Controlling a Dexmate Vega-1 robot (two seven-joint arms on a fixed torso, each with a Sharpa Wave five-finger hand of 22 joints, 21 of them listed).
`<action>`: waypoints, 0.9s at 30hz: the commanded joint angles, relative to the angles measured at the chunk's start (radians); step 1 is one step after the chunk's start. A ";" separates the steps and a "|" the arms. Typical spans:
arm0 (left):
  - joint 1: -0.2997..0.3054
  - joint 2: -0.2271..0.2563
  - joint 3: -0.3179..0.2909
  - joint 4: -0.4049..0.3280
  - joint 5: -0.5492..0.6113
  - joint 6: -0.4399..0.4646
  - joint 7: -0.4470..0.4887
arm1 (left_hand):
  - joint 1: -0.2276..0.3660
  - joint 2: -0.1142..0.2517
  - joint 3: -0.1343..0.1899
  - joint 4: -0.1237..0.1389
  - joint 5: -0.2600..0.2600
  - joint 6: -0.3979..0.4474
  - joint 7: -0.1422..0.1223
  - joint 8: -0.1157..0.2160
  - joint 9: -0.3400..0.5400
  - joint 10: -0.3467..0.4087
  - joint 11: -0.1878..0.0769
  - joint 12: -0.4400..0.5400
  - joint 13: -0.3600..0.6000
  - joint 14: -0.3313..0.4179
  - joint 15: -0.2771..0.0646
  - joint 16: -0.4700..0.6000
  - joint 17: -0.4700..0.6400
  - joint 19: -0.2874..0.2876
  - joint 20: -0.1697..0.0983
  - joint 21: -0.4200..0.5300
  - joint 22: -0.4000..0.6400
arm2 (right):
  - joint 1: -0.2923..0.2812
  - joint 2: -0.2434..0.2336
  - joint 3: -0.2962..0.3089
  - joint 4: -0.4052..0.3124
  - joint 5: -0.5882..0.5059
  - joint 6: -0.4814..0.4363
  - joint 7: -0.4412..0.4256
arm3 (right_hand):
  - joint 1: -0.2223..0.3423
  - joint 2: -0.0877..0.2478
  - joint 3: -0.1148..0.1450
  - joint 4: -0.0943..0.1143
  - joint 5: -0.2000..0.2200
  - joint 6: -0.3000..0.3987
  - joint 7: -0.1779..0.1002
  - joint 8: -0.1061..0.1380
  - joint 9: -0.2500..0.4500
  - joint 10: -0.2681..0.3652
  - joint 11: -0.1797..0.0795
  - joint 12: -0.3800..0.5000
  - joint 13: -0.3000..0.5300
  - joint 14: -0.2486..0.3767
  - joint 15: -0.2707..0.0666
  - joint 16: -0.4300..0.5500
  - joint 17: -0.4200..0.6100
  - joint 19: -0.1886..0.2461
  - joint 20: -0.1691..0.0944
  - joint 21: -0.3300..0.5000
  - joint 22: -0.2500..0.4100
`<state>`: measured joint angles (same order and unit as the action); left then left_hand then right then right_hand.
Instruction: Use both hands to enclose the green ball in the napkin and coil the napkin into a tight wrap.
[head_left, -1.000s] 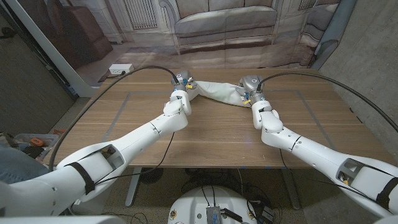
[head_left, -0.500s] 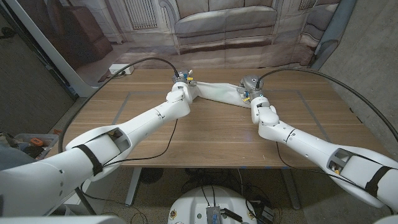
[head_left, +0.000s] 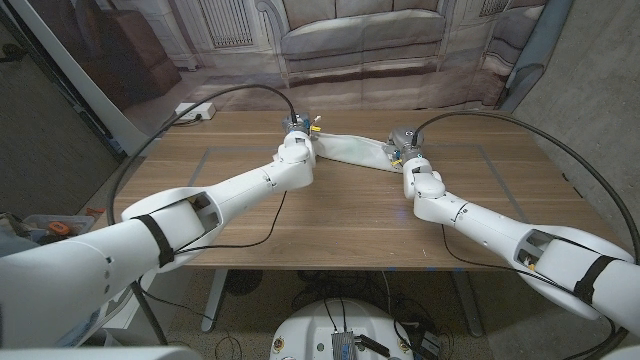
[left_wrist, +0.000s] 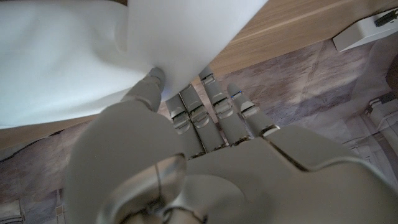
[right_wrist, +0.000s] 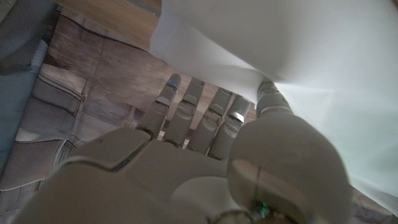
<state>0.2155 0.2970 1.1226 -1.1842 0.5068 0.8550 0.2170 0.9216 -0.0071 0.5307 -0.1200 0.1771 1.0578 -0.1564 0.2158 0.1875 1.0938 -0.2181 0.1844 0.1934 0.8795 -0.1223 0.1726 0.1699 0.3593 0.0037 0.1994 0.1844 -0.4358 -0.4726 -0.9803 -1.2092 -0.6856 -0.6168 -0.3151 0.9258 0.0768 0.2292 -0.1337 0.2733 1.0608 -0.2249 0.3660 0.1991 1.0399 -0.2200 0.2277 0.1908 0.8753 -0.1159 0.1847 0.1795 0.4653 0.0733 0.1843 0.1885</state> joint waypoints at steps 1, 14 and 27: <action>-0.015 0.030 0.093 -0.045 0.077 0.076 -0.045 | -0.007 -0.037 -0.009 -0.005 0.005 -0.065 -0.016 -0.020 0.004 -0.061 -0.003 -0.007 0.004 -0.076 -0.066 -0.006 0.004 -0.045 0.010 -0.007 0.004 | -0.004 -0.018 -0.026 -0.020 0.028 -0.027 -0.016 | -0.012 -0.001 0.006 0.000 -0.007 0.005 -0.001 -0.004 0.002 0.006 -0.001 -0.008 0.002 -0.010 -0.064 -0.002 0.001 -0.007 0.000 0.004 0.002; 0.004 0.107 0.109 -0.198 0.120 0.160 -0.138 | -0.072 -0.076 -0.045 0.020 0.021 -0.233 -0.004 -0.033 0.007 -0.222 0.000 -0.009 0.008 -0.226 -0.051 0.000 0.010 -0.134 0.039 -0.006 0.004 | -0.030 -0.070 -0.028 -0.115 0.009 -0.068 -0.002 | -0.116 -0.065 -0.010 0.014 -0.029 -0.254 0.001 -0.141 0.003 -0.255 0.004 -0.048 0.003 -0.149 -0.066 -0.008 0.006 -0.060 0.036 0.019 0.003; 0.009 0.179 0.123 -0.374 0.171 0.290 -0.218 | -0.147 -0.084 -0.082 0.053 0.040 -0.519 0.047 -0.039 0.011 -0.477 0.012 -0.010 0.015 -0.380 -0.002 0.006 0.012 -0.219 0.077 0.000 0.005 | -0.082 -0.113 0.036 -0.246 0.030 -0.101 0.008 | -0.195 -0.086 -0.024 0.031 -0.026 -0.474 0.004 -0.182 0.010 -0.479 0.023 -0.044 0.006 -0.355 0.034 -0.019 0.009 -0.079 0.082 0.023 0.003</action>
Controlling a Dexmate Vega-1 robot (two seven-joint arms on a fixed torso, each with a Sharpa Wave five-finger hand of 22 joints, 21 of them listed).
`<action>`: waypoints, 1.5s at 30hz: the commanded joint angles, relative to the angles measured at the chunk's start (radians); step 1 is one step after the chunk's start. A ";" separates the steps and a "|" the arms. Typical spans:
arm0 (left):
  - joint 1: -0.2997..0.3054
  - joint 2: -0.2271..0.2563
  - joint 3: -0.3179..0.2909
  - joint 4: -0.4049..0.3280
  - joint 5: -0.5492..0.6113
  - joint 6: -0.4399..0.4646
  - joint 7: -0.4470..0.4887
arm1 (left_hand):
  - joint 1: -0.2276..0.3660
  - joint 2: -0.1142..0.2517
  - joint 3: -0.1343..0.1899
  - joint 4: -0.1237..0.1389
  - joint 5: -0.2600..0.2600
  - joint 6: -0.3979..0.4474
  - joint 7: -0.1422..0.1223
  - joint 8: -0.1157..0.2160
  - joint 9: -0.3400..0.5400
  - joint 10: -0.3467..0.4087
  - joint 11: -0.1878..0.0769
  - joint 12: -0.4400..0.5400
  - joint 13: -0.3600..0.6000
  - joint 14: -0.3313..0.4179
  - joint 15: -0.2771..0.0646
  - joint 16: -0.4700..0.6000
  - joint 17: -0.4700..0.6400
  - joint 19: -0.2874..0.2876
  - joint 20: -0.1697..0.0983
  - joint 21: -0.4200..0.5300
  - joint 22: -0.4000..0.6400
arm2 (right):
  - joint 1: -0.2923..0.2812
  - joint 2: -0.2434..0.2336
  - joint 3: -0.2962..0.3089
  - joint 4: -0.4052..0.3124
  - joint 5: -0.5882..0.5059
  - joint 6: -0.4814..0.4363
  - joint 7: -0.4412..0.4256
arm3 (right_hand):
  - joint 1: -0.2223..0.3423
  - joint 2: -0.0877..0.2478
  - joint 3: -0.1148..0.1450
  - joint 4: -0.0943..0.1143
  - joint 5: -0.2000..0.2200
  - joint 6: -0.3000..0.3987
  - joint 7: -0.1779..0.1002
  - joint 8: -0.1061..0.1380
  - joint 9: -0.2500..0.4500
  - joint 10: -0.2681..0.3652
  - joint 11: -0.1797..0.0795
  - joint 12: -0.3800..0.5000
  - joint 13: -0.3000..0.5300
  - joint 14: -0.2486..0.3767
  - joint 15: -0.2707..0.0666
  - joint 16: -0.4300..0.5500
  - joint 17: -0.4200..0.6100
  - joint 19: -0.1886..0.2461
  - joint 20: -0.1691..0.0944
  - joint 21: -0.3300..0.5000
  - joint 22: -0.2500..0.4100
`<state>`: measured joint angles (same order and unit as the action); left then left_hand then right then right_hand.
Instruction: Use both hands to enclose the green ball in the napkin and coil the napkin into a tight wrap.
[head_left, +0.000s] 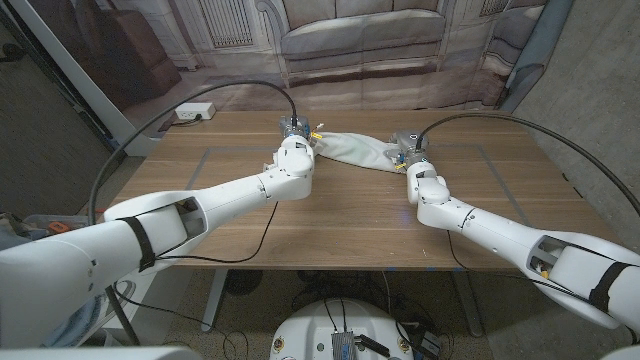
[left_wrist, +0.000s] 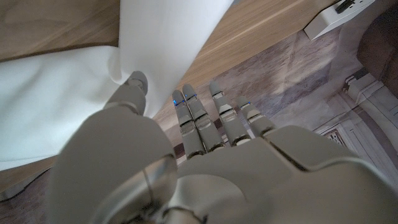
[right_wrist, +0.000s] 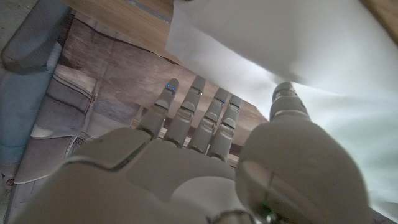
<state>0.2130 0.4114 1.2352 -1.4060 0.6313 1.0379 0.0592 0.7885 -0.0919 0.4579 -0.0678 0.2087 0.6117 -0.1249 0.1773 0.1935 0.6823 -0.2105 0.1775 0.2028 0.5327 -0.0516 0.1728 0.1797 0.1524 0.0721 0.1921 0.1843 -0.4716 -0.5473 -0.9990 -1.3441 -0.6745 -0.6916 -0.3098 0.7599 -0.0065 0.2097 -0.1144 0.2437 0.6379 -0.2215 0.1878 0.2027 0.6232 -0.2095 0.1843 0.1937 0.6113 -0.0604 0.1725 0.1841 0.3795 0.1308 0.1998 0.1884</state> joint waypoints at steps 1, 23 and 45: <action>0.015 0.070 0.006 -0.166 0.048 0.115 -0.060 | -0.020 0.001 -0.013 0.004 0.009 -0.107 0.024 -0.002 0.006 -0.092 0.005 -0.002 0.006 -0.051 -0.065 0.005 0.003 -0.017 0.010 0.008 0.005 | -0.053 -0.039 0.065 -0.120 0.025 -0.028 -0.004 | -0.038 -0.003 -0.007 0.015 0.003 -0.062 0.000 -0.003 0.007 -0.072 0.015 0.002 0.003 -0.110 -0.011 -0.005 0.005 0.007 0.029 0.008 0.003; 0.416 0.124 -0.486 -0.622 -0.240 -0.036 0.245 | -0.092 0.038 -0.036 0.053 0.009 -0.157 0.059 0.035 0.008 -0.151 0.076 0.030 0.009 -0.082 -0.034 0.027 0.007 -0.011 0.007 0.027 0.006 | -0.385 -0.141 0.434 -0.495 0.339 0.183 -0.211 | -0.132 0.030 -0.020 0.058 -0.016 -0.125 0.032 0.008 0.010 -0.133 0.081 0.019 0.004 -0.180 0.053 0.012 0.007 -0.015 -0.002 0.007 0.005; 0.754 0.195 -0.927 -0.662 -0.872 -0.697 0.219 | -0.249 0.093 -0.089 0.163 -0.024 -0.191 0.147 0.016 0.005 -0.171 0.211 0.021 0.006 -0.109 0.053 0.018 0.009 -0.003 -0.007 0.028 0.008 | -0.529 -0.093 0.674 -0.418 0.960 0.711 0.013 | -0.181 0.088 -0.010 0.085 -0.050 -0.180 0.132 -0.003 0.007 -0.136 0.187 0.029 0.003 -0.215 0.106 0.007 0.008 0.010 -0.005 0.022 0.010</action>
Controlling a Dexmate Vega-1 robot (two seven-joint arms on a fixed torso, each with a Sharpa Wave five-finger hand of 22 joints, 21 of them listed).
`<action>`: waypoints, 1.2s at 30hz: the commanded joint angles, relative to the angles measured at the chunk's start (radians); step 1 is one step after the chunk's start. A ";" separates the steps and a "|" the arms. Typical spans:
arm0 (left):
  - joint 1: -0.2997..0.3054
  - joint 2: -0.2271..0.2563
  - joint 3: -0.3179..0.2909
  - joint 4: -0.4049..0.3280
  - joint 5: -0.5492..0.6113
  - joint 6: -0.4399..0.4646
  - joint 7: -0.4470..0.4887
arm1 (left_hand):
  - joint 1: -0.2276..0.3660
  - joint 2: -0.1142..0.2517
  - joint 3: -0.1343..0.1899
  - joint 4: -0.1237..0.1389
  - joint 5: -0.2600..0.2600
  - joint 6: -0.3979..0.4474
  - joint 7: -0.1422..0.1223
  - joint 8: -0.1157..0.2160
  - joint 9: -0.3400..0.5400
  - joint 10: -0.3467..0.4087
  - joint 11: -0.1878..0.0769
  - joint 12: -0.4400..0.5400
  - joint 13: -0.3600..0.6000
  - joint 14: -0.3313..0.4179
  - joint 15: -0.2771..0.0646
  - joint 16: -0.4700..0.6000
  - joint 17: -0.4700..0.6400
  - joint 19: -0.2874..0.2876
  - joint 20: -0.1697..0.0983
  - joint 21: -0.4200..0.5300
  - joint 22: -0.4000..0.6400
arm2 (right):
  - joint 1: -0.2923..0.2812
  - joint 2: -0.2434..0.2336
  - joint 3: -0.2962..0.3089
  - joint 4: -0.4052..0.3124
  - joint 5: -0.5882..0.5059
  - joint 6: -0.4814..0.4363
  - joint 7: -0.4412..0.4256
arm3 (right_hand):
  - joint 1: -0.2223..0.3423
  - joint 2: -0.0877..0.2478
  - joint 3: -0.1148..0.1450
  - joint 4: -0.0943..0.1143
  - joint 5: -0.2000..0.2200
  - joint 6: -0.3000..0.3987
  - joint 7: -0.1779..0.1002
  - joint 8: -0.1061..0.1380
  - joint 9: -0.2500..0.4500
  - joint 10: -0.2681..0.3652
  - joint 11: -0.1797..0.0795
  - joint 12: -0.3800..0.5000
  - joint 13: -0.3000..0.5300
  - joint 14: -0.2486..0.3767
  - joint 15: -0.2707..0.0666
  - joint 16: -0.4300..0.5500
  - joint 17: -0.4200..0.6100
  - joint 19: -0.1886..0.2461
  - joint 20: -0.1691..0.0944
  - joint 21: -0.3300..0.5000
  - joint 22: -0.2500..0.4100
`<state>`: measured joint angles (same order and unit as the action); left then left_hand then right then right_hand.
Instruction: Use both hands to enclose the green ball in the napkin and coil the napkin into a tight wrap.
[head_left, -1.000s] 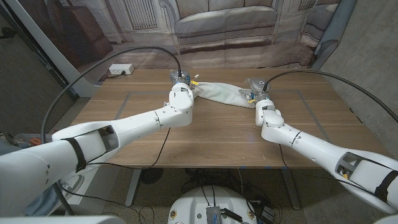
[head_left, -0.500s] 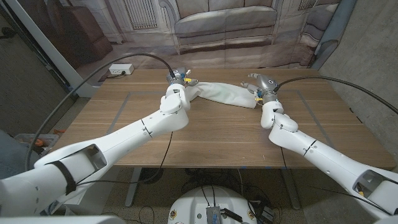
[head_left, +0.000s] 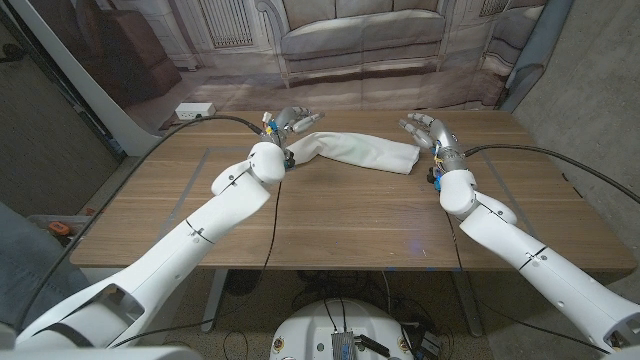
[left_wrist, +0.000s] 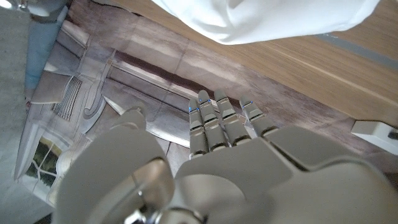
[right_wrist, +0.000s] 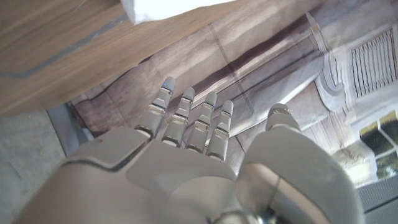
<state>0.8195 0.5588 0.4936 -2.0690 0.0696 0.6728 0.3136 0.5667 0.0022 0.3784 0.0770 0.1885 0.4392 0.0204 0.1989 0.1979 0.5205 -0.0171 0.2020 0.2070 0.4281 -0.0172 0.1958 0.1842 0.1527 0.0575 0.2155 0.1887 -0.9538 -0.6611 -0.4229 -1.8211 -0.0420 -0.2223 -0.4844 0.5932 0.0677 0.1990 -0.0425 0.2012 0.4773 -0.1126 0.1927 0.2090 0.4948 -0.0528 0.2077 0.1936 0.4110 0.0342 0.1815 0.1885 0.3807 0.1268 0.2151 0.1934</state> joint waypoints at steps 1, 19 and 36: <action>0.170 0.044 -0.218 0.020 -0.366 -0.388 -0.060 | -0.038 -0.004 -0.015 0.024 -0.005 -0.026 0.003 -0.008 0.001 -0.015 0.020 -0.005 0.002 -0.009 0.023 -0.006 0.005 -0.005 0.009 0.004 0.004 | -0.045 0.018 0.111 0.071 0.398 0.255 0.251 | -0.023 0.016 -0.001 0.017 -0.009 -0.033 0.031 -0.010 0.000 -0.015 0.041 0.004 0.003 -0.017 0.010 -0.001 0.004 0.009 -0.002 0.007 0.005; 0.247 0.128 -0.314 0.158 -0.622 -0.646 -0.169 | -0.210 -0.055 -0.127 0.074 0.011 -0.276 0.037 -0.026 -0.006 -0.217 0.096 -0.023 -0.004 -0.188 0.074 -0.021 0.003 -0.070 0.049 -0.017 0.000 | -0.083 -0.016 0.166 0.138 0.718 0.355 0.482 | -0.152 0.004 -0.050 0.068 -0.023 -0.154 0.080 -0.010 -0.008 -0.094 0.109 -0.009 0.003 -0.116 0.053 -0.009 0.005 -0.020 0.013 -0.003 0.006; 0.278 0.198 -0.300 0.179 -0.670 -0.714 -0.211 | -0.226 -0.056 -0.140 0.071 0.016 -0.278 0.049 -0.011 -0.007 -0.241 0.106 -0.015 -0.006 -0.213 0.081 -0.015 0.002 -0.108 0.012 -0.025 -0.001 | -0.141 -0.052 0.184 0.013 0.758 0.296 0.375 | -0.188 -0.003 -0.065 0.080 -0.025 -0.151 0.097 -0.002 -0.011 -0.094 0.137 -0.001 0.003 -0.131 0.056 -0.001 0.004 -0.033 0.014 -0.006 0.005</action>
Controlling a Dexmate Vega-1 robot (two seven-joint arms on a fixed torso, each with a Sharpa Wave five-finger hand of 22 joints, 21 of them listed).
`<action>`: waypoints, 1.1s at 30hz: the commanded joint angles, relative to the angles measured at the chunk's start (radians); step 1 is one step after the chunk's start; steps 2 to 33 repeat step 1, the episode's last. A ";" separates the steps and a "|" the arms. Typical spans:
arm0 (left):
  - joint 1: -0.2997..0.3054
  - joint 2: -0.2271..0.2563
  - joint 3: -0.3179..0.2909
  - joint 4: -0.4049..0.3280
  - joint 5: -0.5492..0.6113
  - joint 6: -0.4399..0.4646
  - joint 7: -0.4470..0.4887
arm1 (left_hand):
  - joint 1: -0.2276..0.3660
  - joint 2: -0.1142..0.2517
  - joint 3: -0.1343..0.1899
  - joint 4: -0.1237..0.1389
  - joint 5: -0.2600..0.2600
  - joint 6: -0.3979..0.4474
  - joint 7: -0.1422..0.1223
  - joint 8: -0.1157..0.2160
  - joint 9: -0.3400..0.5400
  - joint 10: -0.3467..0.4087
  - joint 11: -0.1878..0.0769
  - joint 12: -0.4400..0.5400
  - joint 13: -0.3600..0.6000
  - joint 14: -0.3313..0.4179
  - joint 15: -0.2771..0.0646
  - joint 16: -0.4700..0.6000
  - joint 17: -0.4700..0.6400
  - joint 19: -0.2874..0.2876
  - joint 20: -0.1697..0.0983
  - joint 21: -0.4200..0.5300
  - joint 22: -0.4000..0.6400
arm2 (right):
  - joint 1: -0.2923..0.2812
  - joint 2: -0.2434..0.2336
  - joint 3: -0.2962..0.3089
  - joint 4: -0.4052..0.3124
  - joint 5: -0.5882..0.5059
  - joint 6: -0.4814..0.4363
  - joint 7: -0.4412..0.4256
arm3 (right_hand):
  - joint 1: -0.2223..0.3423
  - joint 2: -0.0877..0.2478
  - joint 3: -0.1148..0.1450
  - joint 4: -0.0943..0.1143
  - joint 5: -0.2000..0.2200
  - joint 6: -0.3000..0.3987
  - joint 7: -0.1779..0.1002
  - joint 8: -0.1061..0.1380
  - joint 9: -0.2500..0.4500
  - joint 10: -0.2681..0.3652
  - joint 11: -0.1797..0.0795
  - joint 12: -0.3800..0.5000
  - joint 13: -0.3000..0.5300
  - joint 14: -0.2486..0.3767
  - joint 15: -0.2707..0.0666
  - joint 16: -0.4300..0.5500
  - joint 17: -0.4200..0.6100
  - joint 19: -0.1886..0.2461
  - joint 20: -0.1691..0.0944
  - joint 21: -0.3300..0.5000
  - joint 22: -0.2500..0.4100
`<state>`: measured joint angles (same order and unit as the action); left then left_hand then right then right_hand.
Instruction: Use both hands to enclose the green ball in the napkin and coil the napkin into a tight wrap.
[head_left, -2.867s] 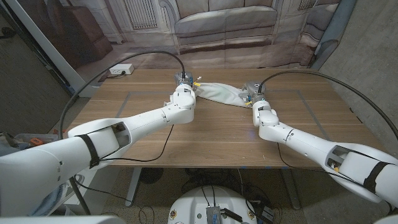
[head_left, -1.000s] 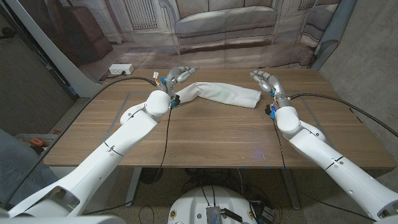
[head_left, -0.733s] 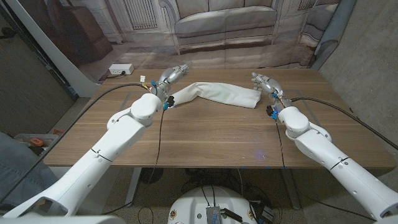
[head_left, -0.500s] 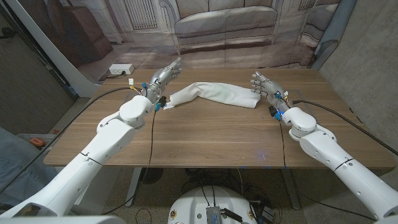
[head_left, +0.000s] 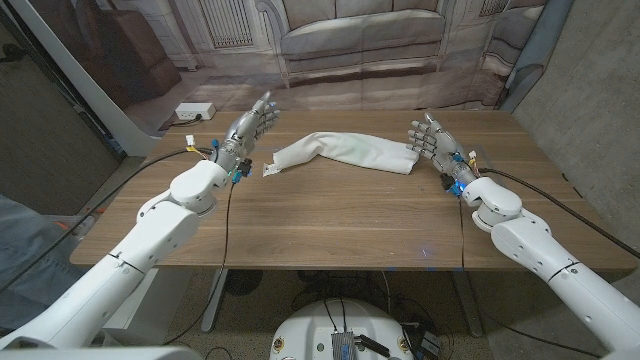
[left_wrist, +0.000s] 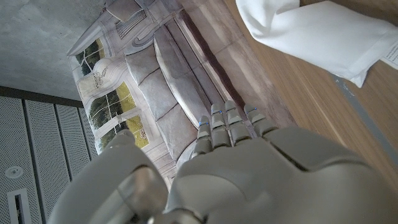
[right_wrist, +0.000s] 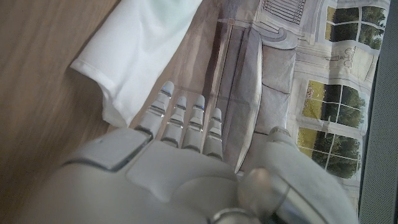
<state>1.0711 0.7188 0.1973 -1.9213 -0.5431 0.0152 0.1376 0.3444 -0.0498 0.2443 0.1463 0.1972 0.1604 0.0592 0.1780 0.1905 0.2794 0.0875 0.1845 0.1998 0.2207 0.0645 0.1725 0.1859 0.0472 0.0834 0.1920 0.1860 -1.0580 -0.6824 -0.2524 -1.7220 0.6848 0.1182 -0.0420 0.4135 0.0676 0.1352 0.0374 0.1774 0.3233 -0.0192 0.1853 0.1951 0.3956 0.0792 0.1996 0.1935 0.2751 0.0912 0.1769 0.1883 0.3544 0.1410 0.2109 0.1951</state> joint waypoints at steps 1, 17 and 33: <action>0.026 0.039 -0.003 0.037 -0.062 -0.060 -0.038 | -0.004 -0.004 -0.006 0.001 0.008 0.003 0.012 0.011 0.000 0.000 0.001 0.003 0.001 -0.005 0.000 0.009 0.000 -0.002 -0.017 -0.001 0.001 | -0.038 -0.032 0.012 -0.090 0.030 -0.046 -0.069 | -0.009 -0.003 -0.002 0.000 -0.001 0.003 0.003 0.006 0.003 0.005 0.005 0.007 0.003 0.005 0.000 0.004 0.004 -0.008 0.000 -0.002 0.004; 0.026 0.039 -0.003 0.037 -0.062 -0.060 -0.038 | -0.004 -0.004 -0.006 0.001 0.008 0.003 0.012 0.011 0.000 0.000 0.001 0.003 0.001 -0.005 0.000 0.009 0.000 -0.002 -0.017 -0.001 0.001 | -0.038 -0.032 0.012 -0.090 0.030 -0.046 -0.069 | -0.009 -0.003 -0.002 0.000 -0.001 0.003 0.003 0.006 0.003 0.005 0.005 0.007 0.003 0.005 0.000 0.004 0.004 -0.008 0.000 -0.002 0.004; 0.026 0.039 -0.003 0.037 -0.062 -0.060 -0.038 | -0.004 -0.004 -0.006 0.001 0.008 0.003 0.012 0.011 0.000 0.000 0.001 0.003 0.001 -0.005 0.000 0.009 0.000 -0.002 -0.017 -0.001 0.001 | -0.038 -0.032 0.012 -0.090 0.030 -0.046 -0.069 | -0.009 -0.003 -0.002 0.000 -0.001 0.003 0.003 0.006 0.003 0.005 0.005 0.007 0.003 0.005 0.000 0.004 0.004 -0.008 0.000 -0.002 0.004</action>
